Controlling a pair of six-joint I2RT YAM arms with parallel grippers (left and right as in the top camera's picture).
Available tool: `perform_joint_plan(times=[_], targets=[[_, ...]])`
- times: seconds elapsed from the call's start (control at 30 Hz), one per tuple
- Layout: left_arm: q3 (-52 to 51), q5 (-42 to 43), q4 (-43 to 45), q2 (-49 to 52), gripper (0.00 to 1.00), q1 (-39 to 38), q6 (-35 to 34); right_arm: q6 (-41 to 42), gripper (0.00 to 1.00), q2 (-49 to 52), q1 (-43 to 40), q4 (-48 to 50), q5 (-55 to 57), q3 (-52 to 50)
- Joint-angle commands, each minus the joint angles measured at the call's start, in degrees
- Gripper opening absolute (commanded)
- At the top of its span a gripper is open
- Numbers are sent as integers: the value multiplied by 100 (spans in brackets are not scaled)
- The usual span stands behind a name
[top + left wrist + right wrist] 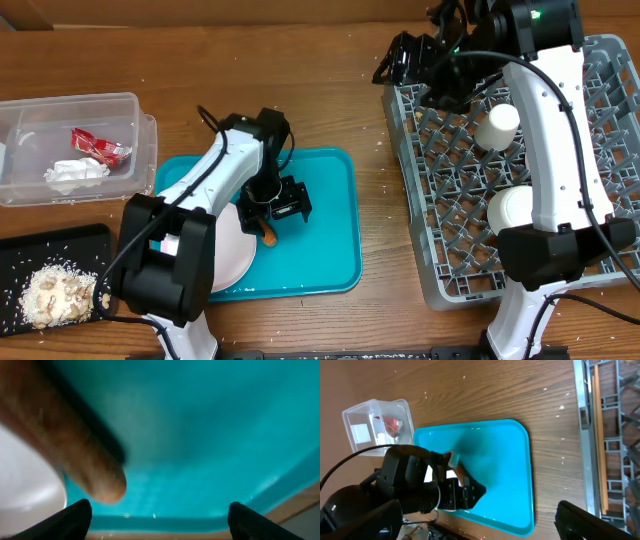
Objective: Sort waste into correct bins and load items into the dishwasher
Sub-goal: 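Close the left gripper on the carrot piece and lift it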
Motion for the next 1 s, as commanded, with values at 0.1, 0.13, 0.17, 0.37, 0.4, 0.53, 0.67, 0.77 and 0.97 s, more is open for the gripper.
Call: perform_joint_plan(times=[0.1,0.13,0.17,0.37,0.4,0.53,0.67,0.77,0.97], targets=[[-153,-608,490,-37,89,9,-275,22,100,-149,-22,-55,190,72],[-153,-745,487,-37,88,9,-393,22,100,-149,-22,-59,190,72],[-153,-846,483,-37,88,9,-472,22,100,-149,-22,-72,190,72],[-190,-1082,481,-35,88,9,-817,0,100,-149,-22,-114,190,72],[-203,-1080,481,-35,88,9,-863,0,100,-149,-22,-120,190,72],[-310,-1071,511,-35,86,-7,-914,0,100,-149,-22,-138,190,72],[-365,-975,872,-35,83,-7,-629,0,100,-149,-22,-133,190,72],[-365,-938,960,-35,82,-17,-634,0,100,-149,-22,-138,190,72],[-365,-1316,848,-35,84,-35,-636,0,100,-149,-22,-142,190,72]])
